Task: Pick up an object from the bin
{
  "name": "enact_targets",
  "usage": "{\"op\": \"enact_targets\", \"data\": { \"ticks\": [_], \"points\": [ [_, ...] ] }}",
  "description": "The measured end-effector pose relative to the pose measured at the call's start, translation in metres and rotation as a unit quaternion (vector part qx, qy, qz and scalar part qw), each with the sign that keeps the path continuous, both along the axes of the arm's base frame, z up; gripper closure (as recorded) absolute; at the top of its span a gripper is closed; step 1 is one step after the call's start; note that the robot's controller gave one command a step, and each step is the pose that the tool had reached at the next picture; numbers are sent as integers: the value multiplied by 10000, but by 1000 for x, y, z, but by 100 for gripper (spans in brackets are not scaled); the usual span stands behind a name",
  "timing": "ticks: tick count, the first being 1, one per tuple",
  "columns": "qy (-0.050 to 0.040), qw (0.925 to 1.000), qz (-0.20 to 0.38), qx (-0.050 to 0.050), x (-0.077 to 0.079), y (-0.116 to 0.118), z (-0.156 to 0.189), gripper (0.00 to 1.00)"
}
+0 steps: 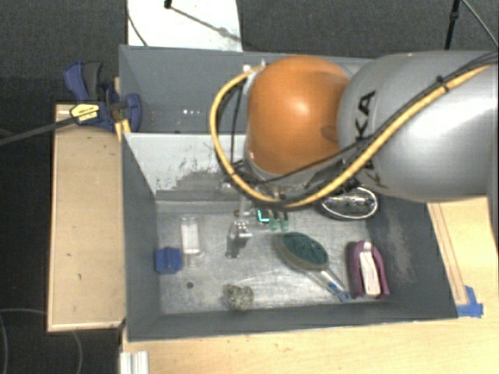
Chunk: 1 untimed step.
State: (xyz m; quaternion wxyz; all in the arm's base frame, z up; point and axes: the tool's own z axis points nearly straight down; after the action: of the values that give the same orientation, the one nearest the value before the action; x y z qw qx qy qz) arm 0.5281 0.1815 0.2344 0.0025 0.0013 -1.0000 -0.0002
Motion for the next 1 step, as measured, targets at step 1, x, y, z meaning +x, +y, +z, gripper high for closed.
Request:
{"op": "enact_targets", "data": {
  "ticks": [1],
  "points": [
    [-9, 9990, 445, -15, 30, 57, -147, 0]
  ]
}}
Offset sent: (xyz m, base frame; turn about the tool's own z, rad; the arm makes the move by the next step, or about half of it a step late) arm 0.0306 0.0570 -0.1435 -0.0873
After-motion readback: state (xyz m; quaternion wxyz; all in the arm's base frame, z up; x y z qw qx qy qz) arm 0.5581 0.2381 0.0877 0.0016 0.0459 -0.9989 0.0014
